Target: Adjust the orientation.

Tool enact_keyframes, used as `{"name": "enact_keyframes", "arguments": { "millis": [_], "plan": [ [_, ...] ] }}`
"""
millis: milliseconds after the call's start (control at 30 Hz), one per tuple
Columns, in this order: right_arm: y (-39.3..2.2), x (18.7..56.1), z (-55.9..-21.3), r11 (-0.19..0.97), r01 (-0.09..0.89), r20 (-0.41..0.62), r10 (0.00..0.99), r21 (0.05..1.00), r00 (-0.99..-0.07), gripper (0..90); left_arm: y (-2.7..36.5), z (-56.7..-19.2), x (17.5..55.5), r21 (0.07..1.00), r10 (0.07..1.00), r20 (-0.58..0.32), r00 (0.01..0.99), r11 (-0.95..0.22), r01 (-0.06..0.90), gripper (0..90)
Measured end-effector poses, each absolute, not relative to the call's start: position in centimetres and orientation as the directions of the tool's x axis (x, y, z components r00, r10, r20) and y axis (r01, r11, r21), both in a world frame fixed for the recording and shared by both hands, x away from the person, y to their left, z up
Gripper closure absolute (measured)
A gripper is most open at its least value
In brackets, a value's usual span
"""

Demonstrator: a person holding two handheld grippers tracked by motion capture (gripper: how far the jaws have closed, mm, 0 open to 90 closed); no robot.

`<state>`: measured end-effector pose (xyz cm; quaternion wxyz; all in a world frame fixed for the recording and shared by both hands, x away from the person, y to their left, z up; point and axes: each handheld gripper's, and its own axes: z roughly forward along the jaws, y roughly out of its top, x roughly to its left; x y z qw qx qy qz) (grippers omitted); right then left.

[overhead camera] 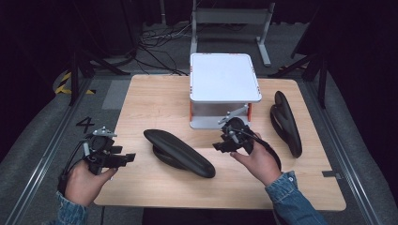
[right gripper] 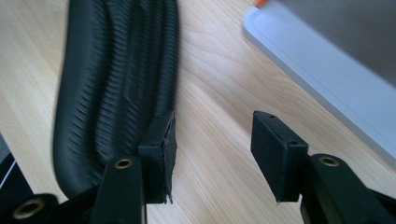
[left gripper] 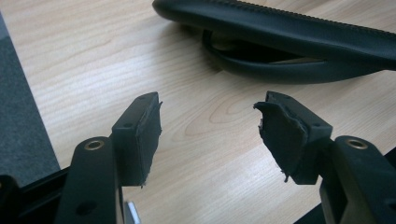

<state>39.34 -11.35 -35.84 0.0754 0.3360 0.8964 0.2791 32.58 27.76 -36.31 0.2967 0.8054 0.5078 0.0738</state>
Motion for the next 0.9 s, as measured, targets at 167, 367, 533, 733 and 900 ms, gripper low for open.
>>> {"name": "enact_keyframes", "arguments": {
  "millis": [167,367,533,733,900],
  "plan": [
    [-7.8,39.6,-35.9,0.658,0.522,0.049,0.596,0.542,-0.802,47.3,28.2,-36.6,32.2,0.549,0.872,-0.187,0.452,-0.289,0.784,38.4],
    [-4.7,39.9,-36.3,0.678,0.509,0.043,0.578,0.530,-0.815,37.5,28.7,-36.7,32.0,0.546,0.879,-0.195,0.436,-0.272,0.793,38.5],
    [-2.1,40.1,-36.9,0.686,0.506,0.065,0.560,0.523,-0.826,32.3,28.6,-36.8,32.2,0.542,0.876,-0.198,0.439,-0.275,0.794,38.6],
    [0.2,40.1,-37.3,0.702,0.491,0.076,0.534,0.516,-0.842,31.7,28.5,-37.1,32.5,0.532,0.875,-0.199,0.441,-0.282,0.799,38.5],
    [1.9,39.7,-37.9,0.731,0.465,0.043,0.515,0.499,-0.856,30.9,28.5,-37.0,32.5,0.533,0.873,-0.200,0.444,-0.283,0.797,38.5]
  ]
}}
